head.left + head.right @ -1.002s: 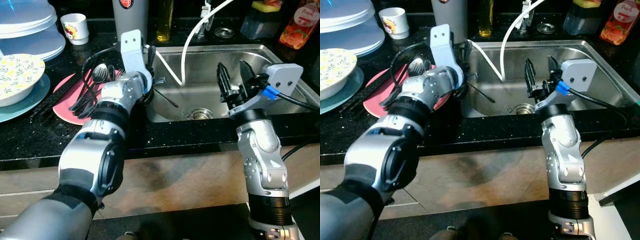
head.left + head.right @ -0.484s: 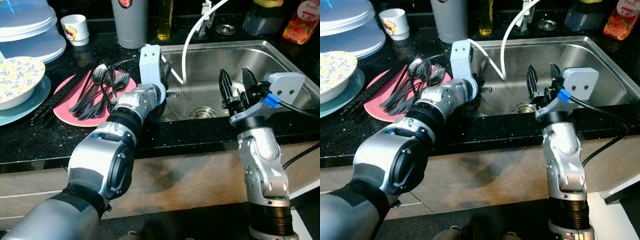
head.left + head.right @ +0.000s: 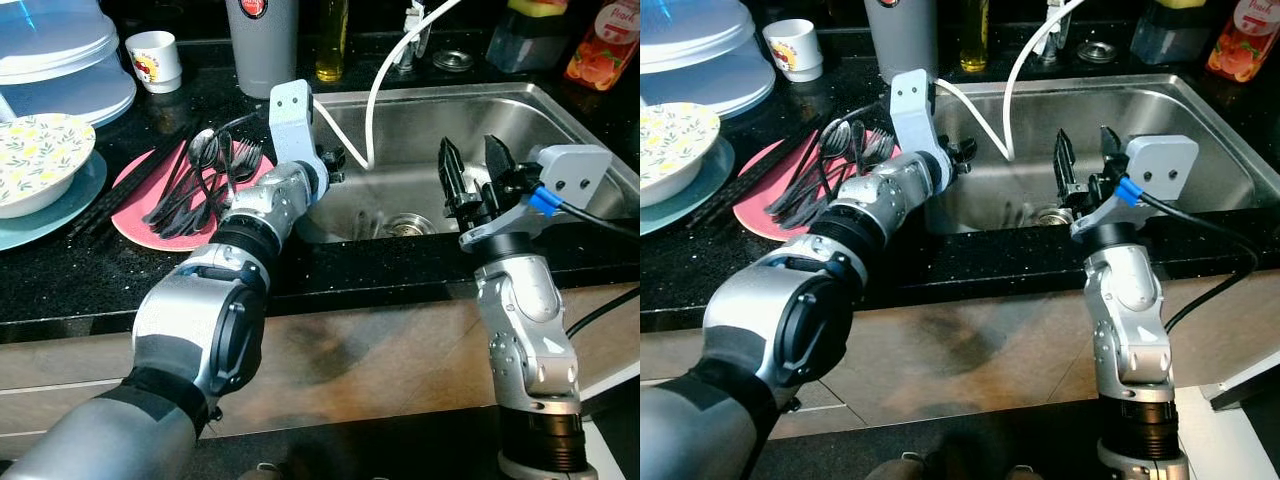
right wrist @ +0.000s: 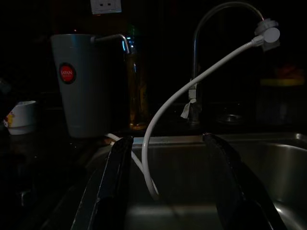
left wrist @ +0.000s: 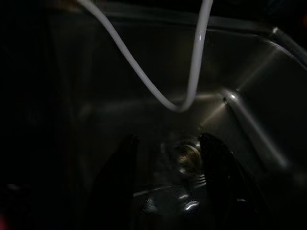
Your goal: Kitchen organization
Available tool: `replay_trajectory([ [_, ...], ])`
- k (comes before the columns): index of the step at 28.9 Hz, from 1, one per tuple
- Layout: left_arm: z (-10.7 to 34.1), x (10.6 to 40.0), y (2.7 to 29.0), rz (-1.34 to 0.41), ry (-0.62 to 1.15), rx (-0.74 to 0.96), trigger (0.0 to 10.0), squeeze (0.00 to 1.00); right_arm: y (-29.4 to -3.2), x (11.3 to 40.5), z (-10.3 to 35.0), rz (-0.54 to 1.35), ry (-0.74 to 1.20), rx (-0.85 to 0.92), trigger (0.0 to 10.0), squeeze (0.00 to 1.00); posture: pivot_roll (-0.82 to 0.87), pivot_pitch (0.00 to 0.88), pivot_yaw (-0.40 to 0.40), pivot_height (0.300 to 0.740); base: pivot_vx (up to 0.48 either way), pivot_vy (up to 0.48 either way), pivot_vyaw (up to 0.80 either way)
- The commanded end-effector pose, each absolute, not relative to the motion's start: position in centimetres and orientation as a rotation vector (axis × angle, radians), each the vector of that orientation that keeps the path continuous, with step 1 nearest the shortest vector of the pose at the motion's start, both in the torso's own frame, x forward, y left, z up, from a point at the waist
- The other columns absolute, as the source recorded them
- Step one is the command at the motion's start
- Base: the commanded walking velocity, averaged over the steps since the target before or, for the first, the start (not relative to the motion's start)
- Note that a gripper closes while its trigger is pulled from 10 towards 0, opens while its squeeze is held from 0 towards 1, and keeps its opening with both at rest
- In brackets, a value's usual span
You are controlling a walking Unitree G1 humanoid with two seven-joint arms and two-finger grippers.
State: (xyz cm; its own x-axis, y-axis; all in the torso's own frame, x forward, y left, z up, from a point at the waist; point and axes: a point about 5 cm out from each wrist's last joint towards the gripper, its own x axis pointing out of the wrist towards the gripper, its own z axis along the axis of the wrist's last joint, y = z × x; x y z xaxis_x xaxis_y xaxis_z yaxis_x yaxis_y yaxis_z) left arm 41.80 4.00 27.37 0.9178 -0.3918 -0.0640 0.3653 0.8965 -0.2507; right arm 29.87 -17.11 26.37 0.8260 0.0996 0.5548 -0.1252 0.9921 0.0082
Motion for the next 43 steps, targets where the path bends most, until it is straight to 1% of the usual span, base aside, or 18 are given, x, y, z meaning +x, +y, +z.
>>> replay_trajectory([
  [1, 28.9, 42.0, 5.5, -0.352, 0.095, -0.197, 10.0, 0.0, -17.0, 29.9, 26.5, 0.129, -0.582, 0.053, 10.0, 0.0, 0.06, 0.136, 0.036, 0.74, 0.0, 0.0, 0.0],
  [3, 29.6, 42.0, 6.7, -0.322, 0.082, -0.189, 10.0, 0.0, -17.0, 29.9, 26.4, 0.131, -0.58, 0.055, 10.0, 0.0, 0.06, 0.138, 0.034, 0.74, 0.0, 0.0, 0.0],
  [4, 30.1, 41.8, 7.9, -0.3, 0.057, -0.166, 10.0, 0.0, -17.0, 29.9, 26.3, 0.134, -0.578, 0.057, 10.0, 0.0, 0.07, 0.142, 0.029, 0.74, 0.0, 0.0, 0.0],
  [5, 30.1, 41.8, 7.9, -0.3, 0.057, -0.166, 10.0, 0.0, -17.0, 29.9, 26.3, 0.134, -0.578, 0.057, 10.0, 0.0, 0.07, 0.142, 0.029, 0.74, 0.0, 0.0, 0.0],
  [6, 30.4, 41.5, 8.6, -0.286, 0.039, -0.146, 10.0, 0.0, -16.9, 29.9, 26.3, 0.136, -0.577, 0.058, 10.0, 0.0, 0.07, 0.142, 0.029, 0.74, 0.0, 0.0, 0.0],
  [7, 30.4, 40.3, 10.8, -0.215, 0.024, -0.092, 10.0, 0.0, -16.8, 30.0, 26.2, 0.142, -0.573, 0.062, 10.0, 0.0, 0.09, 0.145, 0.023, 0.74, 0.0, 0.0, 0.0],
  [8, 30.3, 40.0, 11.2, -0.197, 0.025, -0.082, 10.0, 0.0, -16.8, 30.0, 26.2, 0.144, -0.572, 0.063, 10.0, 0.0, 0.09, 0.145, 0.023, 0.74, 0.0, 0.0, 0.0],
  [10, 30.0, 39.5, 11.8, -0.17, 0.035, -0.08, 10.0, 0.0, -16.8, 30.0, 26.2, 0.146, -0.571, 0.064, 10.0, 0.0, 0.1, 0.146, 0.02, 0.74, 0.0, 0.0, 0.0],
  [12, 28.6, 38.0, 12.9, -0.112, 0.111, -0.147, 10.0, 0.0, -16.6, 30.3, 26.2, 0.156, -0.568, 0.069, 10.0, 0.0, 0.11, 0.149, 0.012, 0.74, 0.0, 0.0, 0.0],
  [17, 27.6, 37.0, 13.4, -0.07, 0.154, -0.18, 10.0, 0.0, -16.5, 30.5, 26.2, 0.168, -0.566, 0.071, 10.0, 0.0, 0.12, 0.147, 0.004, 0.74, 0.0, 0.0, 0.0],
  [24, 27.3, 36.1, 13.4, -0.064, 0.176, -0.187, 10.0, 0.0, -16.4, 30.6, 26.4, 0.172, -0.572, 0.072, 10.0, 0.0, 0.11, 0.138, 0.005, 0.74, 0.0, 0.0, 0.0],
  [33, 26.6, 36.7, 12.8, -0.085, 0.208, -0.188, 10.0, 0.0, -16.5, 30.5, 26.4, 0.167, -0.575, 0.068, 10.0, 0.0, 0.1, 0.137, 0.011, 0.74, 0.0, 0.0, 0.0],
  [34, 26.2, 36.8, 12.8, -0.077, 0.222, -0.189, 9.6, 0.0, -16.6, 30.5, 26.4, 0.165, -0.575, 0.068, 10.0, 0.0, 0.1, 0.137, 0.014, 0.74, 0.0, 0.0, 0.0],
  [39, 25.0, 37.0, 13.1, -0.063, 0.264, -0.19, 9.8, 0.0, -16.7, 30.5, 26.4, 0.162, -0.575, 0.066, 10.0, 0.0, 0.1, 0.137, 0.014, 0.74, 0.0, 0.0, 0.0],
  [40, 24.4, 37.2, 13.2, -0.058, 0.279, -0.191, 9.5, 0.0, -16.7, 30.5, 26.4, 0.162, -0.575, 0.066, 10.0, 0.0, 0.1, 0.137, 0.014, 0.74, 0.0, 0.0, 0.0],
  [41, 24.4, 37.2, 13.2, -0.058, 0.279, -0.191, 9.5, 0.0, -16.7, 30.5, 26.4, 0.162, -0.575, 0.066, 10.0, 0.0, 0.1, 0.137, 0.014, 0.74, 0.0, 0.0, 0.0],
  [42, 24.1, 37.3, 13.3, -0.051, 0.284, -0.186, 6.3, 0.0, -16.7, 30.5, 26.4, 0.162, -0.575, 0.066, 10.0, 0.0, 0.1, 0.137, 0.014, 0.74, 0.0, 0.0, 0.0],
  [43, 23.9, 37.4, 13.4, -0.046, 0.288, -0.183, 6.3, 0.0, -16.7, 30.5, 26.4, 0.162, -0.575, 0.066, 10.0, 0.0, 0.1, 0.137, 0.014, 0.74, 0.0, 0.0, 0.0],
])
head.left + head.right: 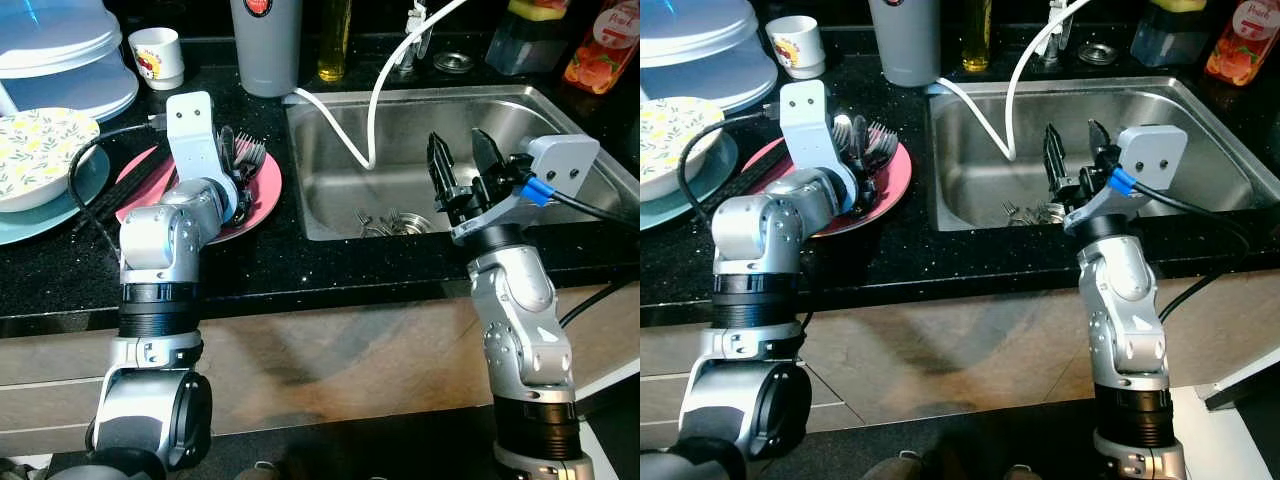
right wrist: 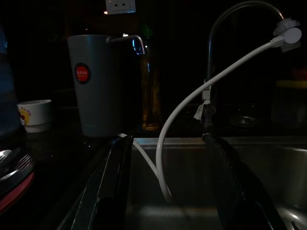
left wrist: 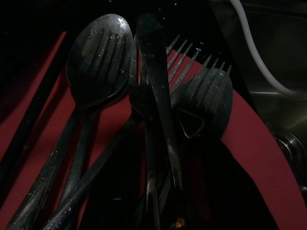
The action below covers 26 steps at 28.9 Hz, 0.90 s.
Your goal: Kitchen organization
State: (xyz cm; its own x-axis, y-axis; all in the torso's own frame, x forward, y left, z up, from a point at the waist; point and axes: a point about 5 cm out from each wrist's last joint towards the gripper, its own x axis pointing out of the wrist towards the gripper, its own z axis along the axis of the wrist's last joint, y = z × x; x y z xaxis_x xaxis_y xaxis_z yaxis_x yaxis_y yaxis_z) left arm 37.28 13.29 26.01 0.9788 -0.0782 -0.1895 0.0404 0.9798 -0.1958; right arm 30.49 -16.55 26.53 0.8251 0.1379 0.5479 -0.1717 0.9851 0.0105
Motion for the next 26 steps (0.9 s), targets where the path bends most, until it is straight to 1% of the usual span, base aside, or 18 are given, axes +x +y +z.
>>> replay_trajectory([
  [1, 23.8, 37.4, 13.4, -0.044, 0.289, -0.177, 4.4, 0.0, -16.7, 30.5, 26.4, 0.163, -0.575, 0.066, 10.0, 0.0, 0.1, 0.137, 0.014, 0.74, 0.0, 0.0, 0.0],
  [2, 23.8, 37.5, 13.5, -0.038, 0.283, -0.166, 1.3, 0.0, -16.7, 30.5, 26.4, 0.163, -0.576, 0.066, 10.0, 0.0, 0.09, 0.137, 0.012, 0.74, 0.0, 0.0, 0.0],
  [3, 24.0, 37.5, 13.5, -0.034, 0.273, -0.155, 0.0, 0.0, -16.7, 30.5, 26.4, 0.163, -0.576, 0.065, 10.0, 0.0, 0.09, 0.137, 0.012, 0.74, 0.0, 0.0, 0.0],
  [6, 24.6, 37.5, 13.8, -0.005, 0.223, -0.112, 0.0, 0.0, -16.8, 30.5, 26.4, 0.161, -0.575, 0.064, 10.0, 0.0, 0.09, 0.137, 0.011, 0.74, 0.0, 0.0, 0.0],
  [9, 26.2, 37.5, 13.8, 0.008, 0.125, -0.07, 0.0, 0.0, -16.8, 30.6, 26.4, 0.161, -0.575, 0.063, 10.0, 0.0, 0.09, 0.135, 0.008, 0.74, 0.0, 0.0, 0.0],
  [11, 26.5, 37.4, 13.8, 0.006, 0.104, -0.058, 0.0, 0.0, -16.8, 30.6, 26.4, 0.161, -0.575, 0.063, 10.0, 0.0, 0.09, 0.135, 0.008, 0.74, 0.0, 0.0, 0.0],
  [14, 28.5, 37.2, 14.1, 0.038, -0.016, -0.018, 0.0, 0.0, -16.8, 30.6, 26.6, 0.165, -0.579, 0.063, 10.0, 0.0, 0.1, 0.133, 0.004, 0.74, 0.0, 0.0, 0.0],
  [15, 28.5, 37.2, 14.1, 0.038, -0.016, -0.018, 0.0, 0.0, -16.8, 30.6, 26.6, 0.165, -0.579, 0.063, 10.0, 0.0, 0.1, 0.133, 0.004, 0.74, 0.0, 0.0, 0.0],
  [17, 29.4, 37.0, 14.2, 0.047, -0.077, -0.01, 0.0, 0.0, -16.8, 30.6, 26.6, 0.165, -0.579, 0.063, 10.0, 0.0, 0.1, 0.131, 0.004, 0.74, 0.0, 0.0, 0.0],
  [18, 29.8, 36.9, 14.2, 0.046, -0.106, -0.007, 2.7, 0.0, -16.8, 30.6, 26.6, 0.165, -0.579, 0.062, 10.0, 0.0, 0.1, 0.131, 0.004, 0.74, 0.0, 0.0, 0.0],
  [19, 30.3, 36.8, 14.2, 0.061, -0.137, 0.003, 10.0, 0.0, -16.8, 30.7, 26.6, 0.165, -0.579, 0.062, 10.0, 0.0, 0.09, 0.129, 0.003, 0.74, 0.0, 0.0, 0.0],
  [22, 31.3, 36.5, 14.3, 0.075, -0.207, 0.016, 10.0, 0.0, -16.8, 30.7, 26.6, 0.166, -0.581, 0.061, 10.0, 0.0, 0.09, 0.124, 0.003, 0.74, 0.0, 0.0, 0.0],
  [26, 31.7, 36.2, 14.4, 0.096, -0.254, 0.045, 10.0, 0.0, -16.9, 30.7, 26.7, 0.165, -0.584, 0.059, 10.0, 0.0, 0.09, 0.119, 0.003, 0.74, 0.0, 0.0, 0.0],
])
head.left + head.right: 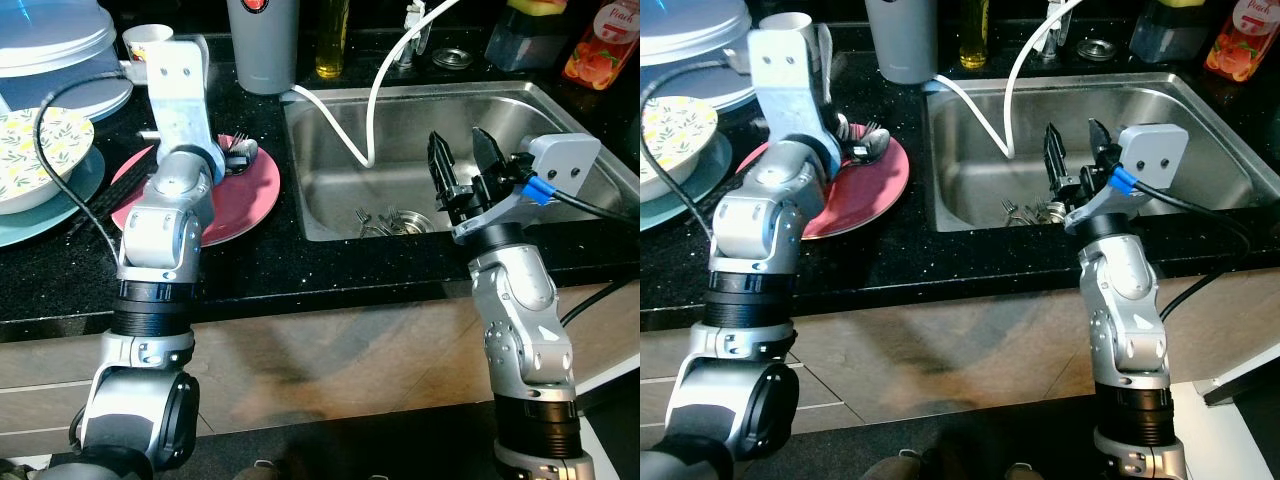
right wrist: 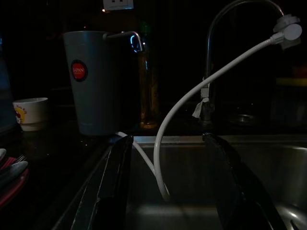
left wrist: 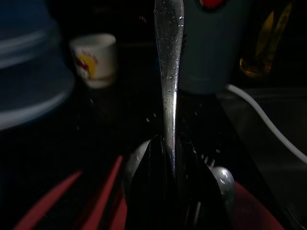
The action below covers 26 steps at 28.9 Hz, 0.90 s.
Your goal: Kitchen organization
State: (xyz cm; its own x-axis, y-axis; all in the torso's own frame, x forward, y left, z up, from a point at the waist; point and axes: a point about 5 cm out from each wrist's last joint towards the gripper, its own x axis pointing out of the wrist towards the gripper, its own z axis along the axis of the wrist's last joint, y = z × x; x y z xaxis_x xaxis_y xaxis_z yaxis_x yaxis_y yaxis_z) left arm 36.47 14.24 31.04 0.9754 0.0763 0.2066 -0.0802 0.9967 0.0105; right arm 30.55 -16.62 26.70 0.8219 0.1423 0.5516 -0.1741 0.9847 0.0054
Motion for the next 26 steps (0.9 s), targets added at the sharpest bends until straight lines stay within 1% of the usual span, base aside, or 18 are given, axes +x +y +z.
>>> replay_trajectory([
  [1, 31.7, 36.2, 14.4, 0.096, -0.254, 0.045, 10.0, 0.0, -16.9, 30.7, 26.7, 0.165, -0.584, 0.059, 10.0, 0.0, 0.09, 0.119, 0.003, 0.74, 0.0, 0.0, 0.0],
  [2, 31.6, 36.1, 14.4, 0.091, -0.243, 0.048, 10.0, 0.0, -16.9, 30.7, 26.8, 0.165, -0.585, 0.058, 10.0, 0.0, 0.09, 0.119, 0.003, 0.74, 0.0, 0.0, 0.0],
  [3, 30.8, 36.3, 14.5, 0.086, -0.166, 0.036, 10.0, 0.0, -16.9, 30.7, 26.8, 0.166, -0.585, 0.055, 10.0, 0.0, 0.09, 0.119, 0.003, 0.74, 0.0, 0.0, 0.0],
  [4, 30.8, 36.3, 14.5, 0.086, -0.166, 0.036, 10.0, 0.0, -16.9, 30.7, 26.8, 0.166, -0.585, 0.055, 10.0, 0.0, 0.09, 0.119, 0.003, 0.74, 0.0, 0.0, 0.0],
  [5, 29.7, 36.4, 14.6, 0.081, -0.067, 0.032, 10.0, 0.0, -16.9, 30.6, 26.8, 0.166, -0.585, 0.053, 10.0, 0.0, 0.08, 0.114, 0.005, 0.74, 0.0, 0.0, 0.0],
  [6, 28.0, 36.2, 15.4, 0.111, 0.07, 0.017, 10.0, 0.0, -16.9, 30.6, 26.8, 0.166, -0.585, 0.049, 10.0, 0.0, 0.08, 0.115, 0.006, 0.74, 0.0, 0.0, 0.0],
  [10, 26.9, 35.8, 16.3, 0.17, 0.131, 0.026, 10.0, 0.0, -17.1, 30.5, 26.8, 0.163, -0.584, 0.046, 10.0, 0.0, 0.09, 0.117, 0.005, 0.74, 0.0, 0.0, 0.0],
  [11, 26.5, 35.6, 16.7, 0.181, 0.145, 0.05, 10.0, 0.0, -17.1, 30.5, 26.8, 0.162, -0.583, 0.046, 10.0, 0.0, 0.09, 0.117, 0.005, 0.74, 0.0, 0.0, 0.0],
  [12, 26.1, 35.4, 17.1, 0.186, 0.156, 0.064, 10.0, 0.09, -17.1, 30.5, 26.7, 0.162, -0.581, 0.046, 10.0, 0.0, 0.09, 0.117, 0.005, 0.74, 0.0, 0.0, 0.0],
  [13, 25.9, 35.2, 17.4, 0.193, 0.159, 0.062, 10.0, 1.0, -17.0, 30.6, 26.7, 0.164, -0.58, 0.047, 10.0, 0.0, 0.1, 0.124, -0.002, 0.74, 0.0, 0.0, 0.0],
  [16, 26.4, 35.1, 17.6, 0.175, 0.136, 0.041, 10.0, 1.0, -17.0, 30.7, 26.7, 0.17, -0.578, 0.05, 10.0, 0.0, 0.1, 0.126, -0.006, 0.74, 0.0, 0.0, 0.0],
  [17, 27.6, 35.0, 17.3, 0.143, 0.088, 0.041, 10.0, 0.0, -16.9, 30.7, 26.7, 0.173, -0.578, 0.05, 10.0, 0.0, 0.1, 0.127, -0.008, 0.74, 0.0, 0.0, 0.0],
  [19, 28.5, 34.9, 17.1, 0.121, 0.054, 0.042, 10.0, 0.0, -16.9, 30.8, 26.7, 0.174, -0.578, 0.051, 10.0, 0.0, 0.1, 0.127, -0.008, 0.74, 0.0, 0.0, 0.0],
  [22, 30.7, 34.7, 17.0, 0.105, -0.036, 0.124, 10.0, 0.0, -16.9, 30.8, 26.7, 0.176, -0.578, 0.052, 10.0, 0.0, 0.1, 0.128, -0.008, 0.74, 0.0, 0.0, 0.0],
  [26, 31.8, 34.6, 16.8, 0.068, -0.06, 0.115, 10.0, 0.0, -16.9, 30.8, 26.7, 0.173, -0.578, 0.053, 10.0, 0.0, 0.1, 0.126, -0.007, 0.74, 0.0, 0.0, 0.0],
])
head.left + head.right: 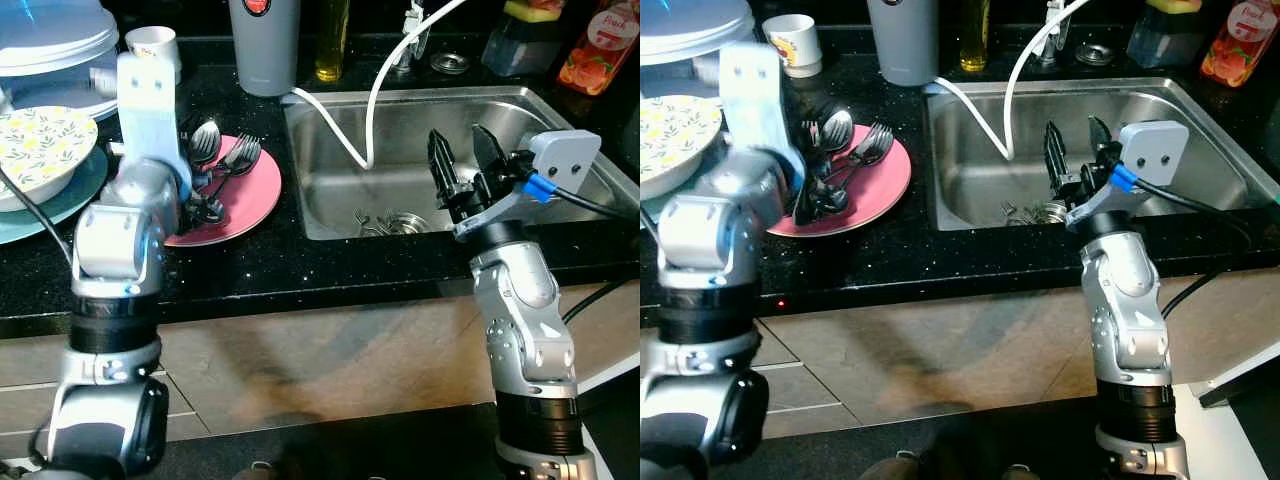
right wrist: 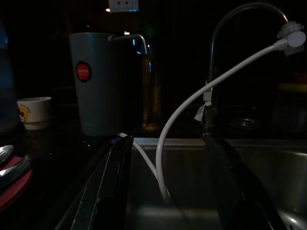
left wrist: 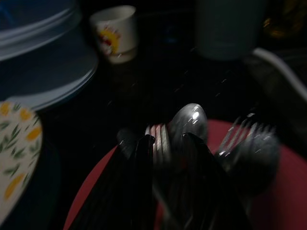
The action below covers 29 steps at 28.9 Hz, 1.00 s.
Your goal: Kitchen organization
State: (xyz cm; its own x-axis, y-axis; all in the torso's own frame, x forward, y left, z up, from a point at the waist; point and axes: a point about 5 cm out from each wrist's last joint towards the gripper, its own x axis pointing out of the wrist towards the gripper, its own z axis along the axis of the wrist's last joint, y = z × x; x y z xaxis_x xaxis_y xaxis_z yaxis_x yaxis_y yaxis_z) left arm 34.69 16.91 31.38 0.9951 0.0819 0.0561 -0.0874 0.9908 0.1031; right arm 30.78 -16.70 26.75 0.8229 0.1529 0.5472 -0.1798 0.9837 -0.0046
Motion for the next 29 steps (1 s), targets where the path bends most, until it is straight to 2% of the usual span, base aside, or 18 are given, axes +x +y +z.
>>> replay_trajectory([
  [1, 31.9, 34.7, 16.8, 0.061, -0.057, 0.103, 10.0, 0.0, -16.9, 30.8, 26.7, 0.172, -0.578, 0.053, 10.0, 0.0, 0.1, 0.126, -0.007, 0.74, 0.0, 0.0, 0.0],
  [5, 30.8, 35.0, 16.9, 0.044, 0.047, -0.046, 10.0, 0.0, -17.0, 30.8, 26.7, 0.164, -0.58, 0.052, 10.0, 0.0, 0.1, 0.124, 0.0, 0.74, 0.0, 0.0, 0.0],
  [11, 27.8, 35.0, 16.6, 0.066, 0.161, -0.113, 10.0, 0.0, -17.2, 30.7, 26.6, 0.159, -0.58, 0.053, 10.0, 0.0, 0.1, 0.124, 0.002, 0.74, 0.0, 0.0, 0.0],
  [22, 26.1, 34.5, 15.3, 0.081, 0.226, -0.104, 10.0, 0.0, -17.0, 30.8, 26.6, 0.166, -0.579, 0.054, 10.0, 0.0, 0.1, 0.124, -0.002, 0.74, 0.0, 0.0, 0.0],
  [29, 26.2, 34.5, 15.6, 0.134, 0.205, -0.068, 10.0, 0.0, -17.0, 30.9, 26.7, 0.166, -0.581, 0.054, 10.0, 0.0, 0.1, 0.124, -0.002, 0.74, 0.0, 0.0, 0.0],
])
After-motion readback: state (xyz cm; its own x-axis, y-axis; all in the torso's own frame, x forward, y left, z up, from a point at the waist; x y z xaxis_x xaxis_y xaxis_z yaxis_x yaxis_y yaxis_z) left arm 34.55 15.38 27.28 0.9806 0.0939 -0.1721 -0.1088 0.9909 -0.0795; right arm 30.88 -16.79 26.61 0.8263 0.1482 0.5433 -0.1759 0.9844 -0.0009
